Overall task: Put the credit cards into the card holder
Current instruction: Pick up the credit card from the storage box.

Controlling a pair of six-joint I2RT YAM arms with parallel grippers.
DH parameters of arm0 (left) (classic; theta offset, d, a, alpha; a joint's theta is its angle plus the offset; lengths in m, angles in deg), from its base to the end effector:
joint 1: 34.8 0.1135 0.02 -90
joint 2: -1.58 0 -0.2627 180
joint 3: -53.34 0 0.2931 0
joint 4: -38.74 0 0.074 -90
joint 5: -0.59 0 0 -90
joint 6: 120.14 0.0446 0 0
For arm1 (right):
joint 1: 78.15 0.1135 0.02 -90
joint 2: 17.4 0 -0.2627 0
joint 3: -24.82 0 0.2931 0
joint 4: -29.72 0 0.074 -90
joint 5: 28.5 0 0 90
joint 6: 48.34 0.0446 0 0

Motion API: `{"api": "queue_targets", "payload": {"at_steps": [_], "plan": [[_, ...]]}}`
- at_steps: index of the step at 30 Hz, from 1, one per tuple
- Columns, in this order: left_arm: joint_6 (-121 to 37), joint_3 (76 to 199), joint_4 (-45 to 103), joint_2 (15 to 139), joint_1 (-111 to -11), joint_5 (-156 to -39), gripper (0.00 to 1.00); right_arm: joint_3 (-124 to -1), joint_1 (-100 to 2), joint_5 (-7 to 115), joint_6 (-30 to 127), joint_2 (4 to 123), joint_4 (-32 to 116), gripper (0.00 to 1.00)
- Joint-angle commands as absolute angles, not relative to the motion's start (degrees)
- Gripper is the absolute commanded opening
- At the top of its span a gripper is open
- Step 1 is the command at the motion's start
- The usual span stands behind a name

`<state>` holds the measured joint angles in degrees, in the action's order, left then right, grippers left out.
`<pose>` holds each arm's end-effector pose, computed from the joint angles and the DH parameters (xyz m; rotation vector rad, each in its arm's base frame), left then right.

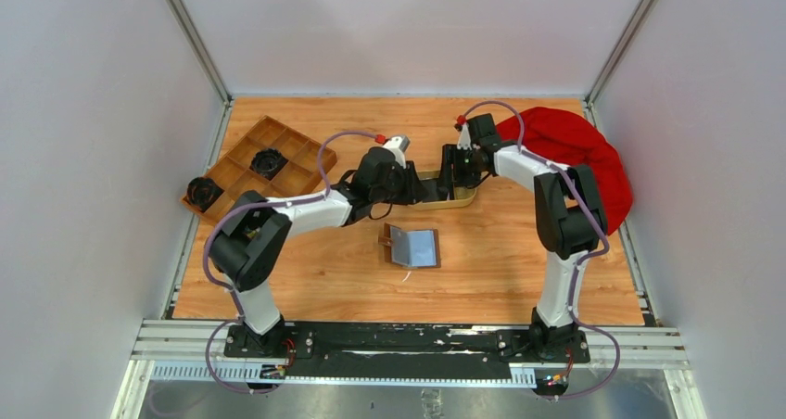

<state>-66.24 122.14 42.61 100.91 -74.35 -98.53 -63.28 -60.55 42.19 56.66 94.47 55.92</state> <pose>0.3198 -0.2732 0.1709 0.1724 2.1705 -0.9597 0.4347 0.1534 0.1503 -0.2103 2.4800 0.6596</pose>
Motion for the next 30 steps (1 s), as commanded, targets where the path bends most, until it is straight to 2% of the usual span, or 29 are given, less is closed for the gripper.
{"api": "queue_targets", "payload": {"at_steps": [1, 4, 8, 11, 15, 20, 30], "plan": [[-64.8, 126.1, 42.6, 105.4, -72.7, -97.0, 0.22, -62.3, -63.0, 38.7, 58.7, 96.5, 58.4, 0.59], [-64.1, 128.6, 41.8, 108.7, -72.5, -96.4, 0.1, -62.3, -63.6, 37.7, 58.9, 96.5, 58.2, 0.58], [-62.2, 134.0, 36.1, 112.3, -72.5, -93.1, 0.08, -62.4, -63.8, 36.9, 59.2, 96.8, 58.1, 0.58], [-60.1, 137.7, 29.4, 114.6, -72.5, -88.1, 0.13, -62.5, -63.8, 36.6, 59.3, 97.1, 58.1, 0.58], [-57.7, 143.2, 20.4, 117.7, -72.5, -83.8, 0.29, -62.7, -63.8, 36.4, 59.4, 97.5, 58.1, 0.58], [-56.4, 147.3, 17.0, 120.8, -72.5, -84.3, 0.44, -62.9, -63.8, 36.2, 59.4, 97.6, 58.1, 0.58], [-58.6, 150.9, 13.7, 126.1, -72.5, -88.7, 0.48, -63.2, -63.8, 34.2, 60.0, 98.2, 58.1, 0.58]]}}
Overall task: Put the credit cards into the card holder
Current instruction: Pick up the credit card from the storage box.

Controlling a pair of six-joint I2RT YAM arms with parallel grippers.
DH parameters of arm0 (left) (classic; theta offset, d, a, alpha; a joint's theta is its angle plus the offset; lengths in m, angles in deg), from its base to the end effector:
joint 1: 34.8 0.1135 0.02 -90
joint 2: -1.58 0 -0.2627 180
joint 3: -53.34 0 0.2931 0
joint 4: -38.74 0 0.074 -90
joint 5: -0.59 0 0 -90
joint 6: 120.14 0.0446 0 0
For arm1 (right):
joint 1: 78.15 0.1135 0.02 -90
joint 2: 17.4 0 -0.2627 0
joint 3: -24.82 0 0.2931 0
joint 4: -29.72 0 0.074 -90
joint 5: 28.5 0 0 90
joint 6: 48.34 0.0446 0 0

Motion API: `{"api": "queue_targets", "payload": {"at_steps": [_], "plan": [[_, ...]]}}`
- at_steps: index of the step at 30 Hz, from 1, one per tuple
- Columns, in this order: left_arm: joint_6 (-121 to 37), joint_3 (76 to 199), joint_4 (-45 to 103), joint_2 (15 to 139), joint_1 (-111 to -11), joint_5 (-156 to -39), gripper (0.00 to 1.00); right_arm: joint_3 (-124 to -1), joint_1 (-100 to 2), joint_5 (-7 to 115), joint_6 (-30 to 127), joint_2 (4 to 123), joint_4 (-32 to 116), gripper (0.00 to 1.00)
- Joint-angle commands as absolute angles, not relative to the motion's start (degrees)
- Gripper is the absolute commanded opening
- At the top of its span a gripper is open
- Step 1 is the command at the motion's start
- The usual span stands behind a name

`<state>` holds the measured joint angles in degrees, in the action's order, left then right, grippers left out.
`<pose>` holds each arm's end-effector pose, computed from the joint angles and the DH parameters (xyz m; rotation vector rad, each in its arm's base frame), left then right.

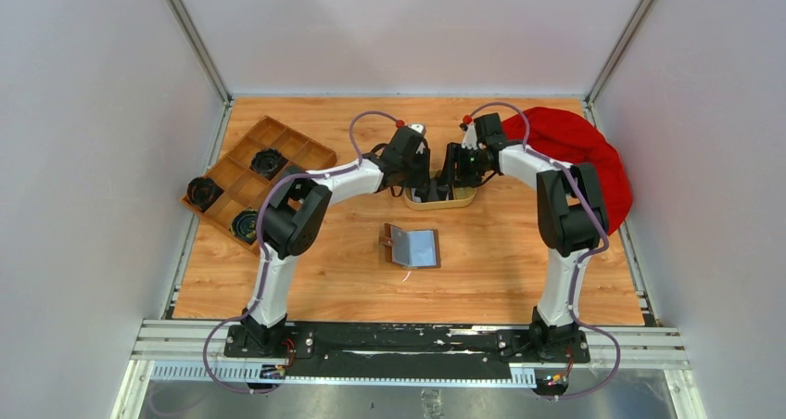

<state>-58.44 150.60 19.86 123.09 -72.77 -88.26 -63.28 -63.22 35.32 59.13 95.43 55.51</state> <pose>0.4035 -0.3137 0.1360 0.1911 2.3826 -0.5463 0.4400 0.1377 0.1450 -0.1524 2.4918 0.8046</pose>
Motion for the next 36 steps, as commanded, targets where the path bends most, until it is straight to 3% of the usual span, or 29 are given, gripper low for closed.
{"api": "queue_targets", "payload": {"at_steps": [1, 18, 36], "plan": [[-58.6, 151.1, 13.3, 126.3, -72.5, -88.8, 0.49, -63.3, -63.8, 33.9, 60.2, 98.3, 58.1, 0.58], [-59.2, 153.4, 10.1, 130.5, -72.6, -93.8, 0.46, -62.0, -64.9, 18.6, 67.1, 98.3, 51.9, 0.52], [-62.3, 148.8, 17.5, 125.4, -71.8, -96.7, 0.46, -59.1, -66.8, 8.4, 73.1, 97.0, 43.3, 0.4]]}}
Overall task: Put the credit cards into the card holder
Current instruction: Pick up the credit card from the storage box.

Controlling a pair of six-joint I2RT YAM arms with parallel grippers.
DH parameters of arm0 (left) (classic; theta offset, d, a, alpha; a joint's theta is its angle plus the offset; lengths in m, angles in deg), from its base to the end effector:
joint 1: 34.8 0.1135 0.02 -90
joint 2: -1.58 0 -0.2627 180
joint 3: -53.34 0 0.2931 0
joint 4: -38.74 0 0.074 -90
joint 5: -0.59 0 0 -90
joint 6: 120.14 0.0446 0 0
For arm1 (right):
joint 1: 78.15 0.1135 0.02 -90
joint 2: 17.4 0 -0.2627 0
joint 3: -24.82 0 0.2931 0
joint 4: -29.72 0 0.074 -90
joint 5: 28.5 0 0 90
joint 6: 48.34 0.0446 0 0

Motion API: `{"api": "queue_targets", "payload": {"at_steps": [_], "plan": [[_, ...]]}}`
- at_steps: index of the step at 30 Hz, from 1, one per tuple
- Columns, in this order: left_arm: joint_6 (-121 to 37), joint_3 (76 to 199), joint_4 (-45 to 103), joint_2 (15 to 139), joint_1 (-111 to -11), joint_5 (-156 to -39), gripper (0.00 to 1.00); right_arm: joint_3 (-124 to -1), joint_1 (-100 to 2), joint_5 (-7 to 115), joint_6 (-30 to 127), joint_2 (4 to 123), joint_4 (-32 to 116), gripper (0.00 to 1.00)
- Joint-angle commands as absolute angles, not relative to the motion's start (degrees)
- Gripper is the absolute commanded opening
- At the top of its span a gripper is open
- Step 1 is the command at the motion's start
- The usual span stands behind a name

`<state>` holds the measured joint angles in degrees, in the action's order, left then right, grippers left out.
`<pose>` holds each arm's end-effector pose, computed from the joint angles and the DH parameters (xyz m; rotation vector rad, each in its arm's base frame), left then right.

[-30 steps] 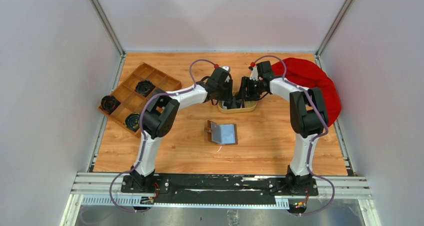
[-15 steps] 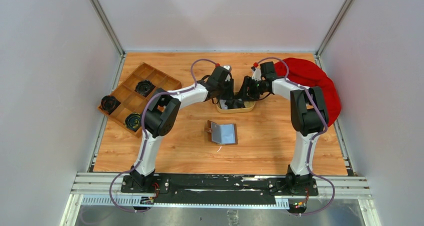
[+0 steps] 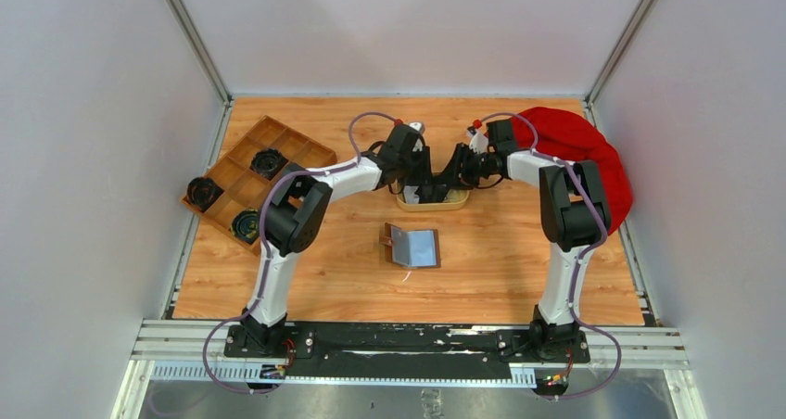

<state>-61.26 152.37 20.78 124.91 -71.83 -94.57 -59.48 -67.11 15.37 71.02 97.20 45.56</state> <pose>0.4120 -0.3158 0.1327 0.1723 2.4051 -0.6877 0.4405 0.1187 0.1288 -0.0240 2.4244 1.2872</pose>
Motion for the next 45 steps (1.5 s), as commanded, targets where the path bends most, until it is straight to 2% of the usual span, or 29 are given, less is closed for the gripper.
{"api": "queue_targets", "payload": {"at_steps": [1, 4, 10, 19, 30, 45], "plan": [[-62.7, 148.4, 18.3, 125.1, -71.7, -97.0, 0.46, -59.1, -66.9, 8.4, 72.8, 97.0, 43.4, 0.39], [-63.6, 147.9, 19.6, 124.7, -71.5, -98.3, 0.46, -59.4, -66.9, 8.7, 71.7, 97.3, 44.3, 0.36], [-64.8, 147.4, 21.5, 124.5, -71.2, -100.0, 0.46, -60.0, -67.2, 9.2, 69.9, 97.5, 45.8, 0.21], [-65.2, 145.7, 24.9, 121.2, -70.2, -101.1, 0.46, -60.0, -69.2, 9.0, 70.0, 97.2, 45.9, 0.04], [-61.1, 140.0, 29.4, 111.9, -70.0, -103.5, 0.48, -59.4, -70.6, 8.2, 69.8, 95.3, 44.4, 0.01], [-47.7, 128.6, 33.0, 95.7, -70.0, -98.2, 0.48, -64.9, -70.6, 11.0, 49.5, 92.9, 56.5, 0.0]]}}
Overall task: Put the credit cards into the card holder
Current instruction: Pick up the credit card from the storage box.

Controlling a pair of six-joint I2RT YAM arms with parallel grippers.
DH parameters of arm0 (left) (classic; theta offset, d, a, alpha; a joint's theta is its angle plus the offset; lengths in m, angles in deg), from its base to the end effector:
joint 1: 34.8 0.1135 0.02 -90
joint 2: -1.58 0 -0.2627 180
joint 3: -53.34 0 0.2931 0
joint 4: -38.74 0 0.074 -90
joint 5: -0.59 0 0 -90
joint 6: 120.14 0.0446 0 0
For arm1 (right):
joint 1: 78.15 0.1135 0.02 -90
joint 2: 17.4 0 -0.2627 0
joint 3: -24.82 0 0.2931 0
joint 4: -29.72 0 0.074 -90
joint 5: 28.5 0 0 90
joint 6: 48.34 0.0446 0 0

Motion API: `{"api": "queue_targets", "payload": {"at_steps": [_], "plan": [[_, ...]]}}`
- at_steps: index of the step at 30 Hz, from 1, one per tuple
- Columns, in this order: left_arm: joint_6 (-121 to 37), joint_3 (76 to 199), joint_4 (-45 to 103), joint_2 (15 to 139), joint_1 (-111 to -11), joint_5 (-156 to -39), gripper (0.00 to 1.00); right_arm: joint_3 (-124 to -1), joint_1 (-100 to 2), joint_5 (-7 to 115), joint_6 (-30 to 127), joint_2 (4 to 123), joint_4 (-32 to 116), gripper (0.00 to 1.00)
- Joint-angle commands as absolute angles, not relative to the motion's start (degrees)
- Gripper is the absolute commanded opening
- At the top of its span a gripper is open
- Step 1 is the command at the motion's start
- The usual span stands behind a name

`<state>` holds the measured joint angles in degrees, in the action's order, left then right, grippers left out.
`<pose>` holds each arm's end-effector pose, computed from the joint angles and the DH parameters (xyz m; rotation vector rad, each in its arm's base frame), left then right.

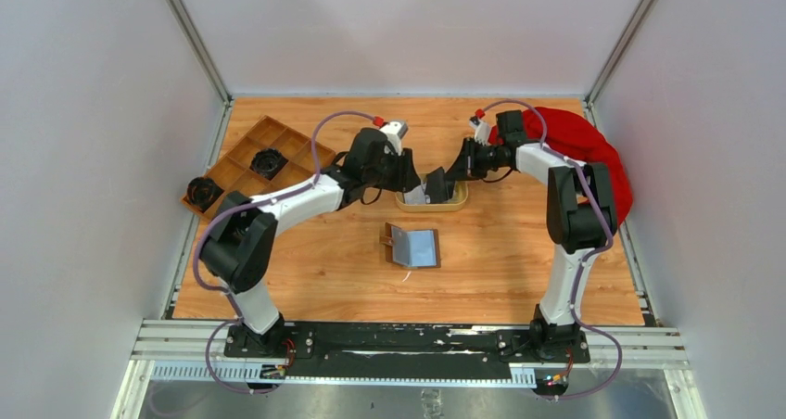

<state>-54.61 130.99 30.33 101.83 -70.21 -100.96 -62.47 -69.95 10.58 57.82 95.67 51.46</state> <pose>0.3520 -0.2612 0.1987 0.3366 2.1884 -0.8178 0.4462 0.0993 0.1524 -0.2660 2.3331 1.2640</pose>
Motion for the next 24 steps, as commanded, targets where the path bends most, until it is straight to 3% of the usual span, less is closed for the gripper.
{"api": "queue_targets", "payload": {"at_steps": [1, 8, 10, 13, 14, 19, 24], "plan": [[-46.7, 127.9, 33.3, 94.5, -70.0, -97.6, 0.48, -65.1, -70.6, 10.9, 48.2, 92.7, 56.9, 0.0], [-43.3, 118.7, 40.9, 83.5, -70.0, -91.2, 0.53, -66.5, -70.7, 7.9, 44.0, 91.4, 57.7, 0.0], [-42.7, 117.1, 42.3, 81.2, -69.9, -89.7, 0.65, -66.7, -70.7, 6.9, 44.5, 91.4, 57.5, 0.0], [-44.6, 115.7, 43.0, 80.4, -69.8, -88.1, 0.97, -66.9, -70.8, 5.4, 45.7, 91.2, 57.1, 0.0], [-45.5, 115.5, 43.3, 80.7, -69.3, -90.7, 1.0, -66.8, -70.9, 5.1, 45.9, 91.0, 57.0, 0.0], [-52.3, 115.9, 47.4, 85.8, -67.8, -107.2, 0.99, -65.6, -71.9, 3.1, 47.8, 89.7, 55.2, 0.0], [-60.9, 115.1, 56.4, 92.0, -67.7, -114.0, 0.87, -64.7, -72.4, 1.3, 49.0, 90.2, 53.9, 0.0]]}}
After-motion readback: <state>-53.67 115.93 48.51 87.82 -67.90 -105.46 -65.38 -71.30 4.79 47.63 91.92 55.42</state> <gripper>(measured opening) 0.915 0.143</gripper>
